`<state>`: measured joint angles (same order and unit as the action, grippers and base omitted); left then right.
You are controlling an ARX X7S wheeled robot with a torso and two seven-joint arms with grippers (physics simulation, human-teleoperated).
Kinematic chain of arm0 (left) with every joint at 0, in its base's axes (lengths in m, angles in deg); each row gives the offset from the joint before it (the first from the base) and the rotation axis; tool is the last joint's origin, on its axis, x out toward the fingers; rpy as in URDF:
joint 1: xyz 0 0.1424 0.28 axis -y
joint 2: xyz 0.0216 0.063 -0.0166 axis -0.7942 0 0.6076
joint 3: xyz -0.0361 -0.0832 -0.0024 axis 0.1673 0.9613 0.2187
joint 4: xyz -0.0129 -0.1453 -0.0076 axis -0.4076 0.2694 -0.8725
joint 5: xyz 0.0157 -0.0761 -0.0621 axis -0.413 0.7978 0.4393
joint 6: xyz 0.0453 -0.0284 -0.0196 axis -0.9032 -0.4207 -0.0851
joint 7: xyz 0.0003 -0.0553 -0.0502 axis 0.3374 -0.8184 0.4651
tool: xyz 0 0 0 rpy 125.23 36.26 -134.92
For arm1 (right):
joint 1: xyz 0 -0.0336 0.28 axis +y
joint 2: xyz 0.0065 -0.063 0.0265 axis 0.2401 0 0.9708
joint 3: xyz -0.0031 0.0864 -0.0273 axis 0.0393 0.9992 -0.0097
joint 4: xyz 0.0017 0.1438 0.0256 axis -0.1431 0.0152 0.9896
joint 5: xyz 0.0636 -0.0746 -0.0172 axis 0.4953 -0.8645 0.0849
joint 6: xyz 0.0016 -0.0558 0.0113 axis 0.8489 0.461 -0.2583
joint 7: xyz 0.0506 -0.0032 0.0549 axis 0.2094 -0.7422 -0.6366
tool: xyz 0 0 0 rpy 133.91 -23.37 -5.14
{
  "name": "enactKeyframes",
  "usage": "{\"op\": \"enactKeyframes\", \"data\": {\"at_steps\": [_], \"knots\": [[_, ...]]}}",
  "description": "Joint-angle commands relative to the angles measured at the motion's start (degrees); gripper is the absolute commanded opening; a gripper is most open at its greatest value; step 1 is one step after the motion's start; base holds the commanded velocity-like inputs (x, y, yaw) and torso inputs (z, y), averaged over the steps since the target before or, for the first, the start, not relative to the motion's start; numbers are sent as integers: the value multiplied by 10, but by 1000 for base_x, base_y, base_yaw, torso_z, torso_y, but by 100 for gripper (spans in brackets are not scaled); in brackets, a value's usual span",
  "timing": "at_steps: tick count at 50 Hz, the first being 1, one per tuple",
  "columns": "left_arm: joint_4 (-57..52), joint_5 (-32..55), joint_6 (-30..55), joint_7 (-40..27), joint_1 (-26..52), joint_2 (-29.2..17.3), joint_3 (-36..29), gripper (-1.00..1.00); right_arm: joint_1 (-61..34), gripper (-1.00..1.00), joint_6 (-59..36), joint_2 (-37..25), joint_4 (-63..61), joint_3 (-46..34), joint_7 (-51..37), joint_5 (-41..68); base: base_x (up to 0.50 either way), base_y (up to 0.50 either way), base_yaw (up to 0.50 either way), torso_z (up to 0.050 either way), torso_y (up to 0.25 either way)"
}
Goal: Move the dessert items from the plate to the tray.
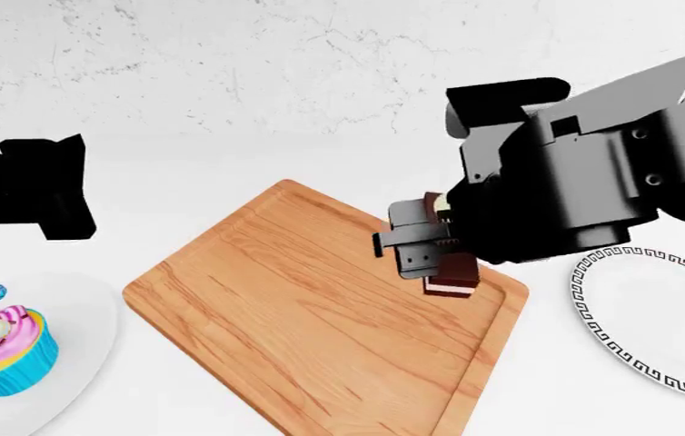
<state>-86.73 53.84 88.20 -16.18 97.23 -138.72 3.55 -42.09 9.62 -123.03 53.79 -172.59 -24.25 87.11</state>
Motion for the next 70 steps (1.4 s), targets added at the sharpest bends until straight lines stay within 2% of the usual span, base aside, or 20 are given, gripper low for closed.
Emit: {"op": "enactKeyframes", "data": {"at_steps": [1,19,29,45,46,62,70], "knots": [[-2,-3,-3,3,-7,-2,2,100,1,-100,-1,1,-28,3,-9,-9,0,0,0,0,0],[-2,-10,-7,9,-12,3,2,100,24,-100,0,14,-58,3,-3,-25,0,0,0,1,1],[-8,-16,-14,15,-31,0,11,100,53,-100,14,44,-32,14,35,-63,0,0,0,0,1],[-8,-20,-17,20,-37,0,12,100,77,-100,21,66,-23,11,41,-70,0,0,0,0,1],[-7,-20,-17,20,-36,0,11,100,78,100,20,65,-24,14,46,-67,0,0,0,0,0],[-11,-22,-21,23,-42,-4,13,100,37,100,-4,44,-21,35,46,-48,0,0,0,0,0],[-10,-6,-21,18,-43,-12,10,100,-12,100,-21,-9,-30,49,31,-54,0,0,0,0,0]]}}
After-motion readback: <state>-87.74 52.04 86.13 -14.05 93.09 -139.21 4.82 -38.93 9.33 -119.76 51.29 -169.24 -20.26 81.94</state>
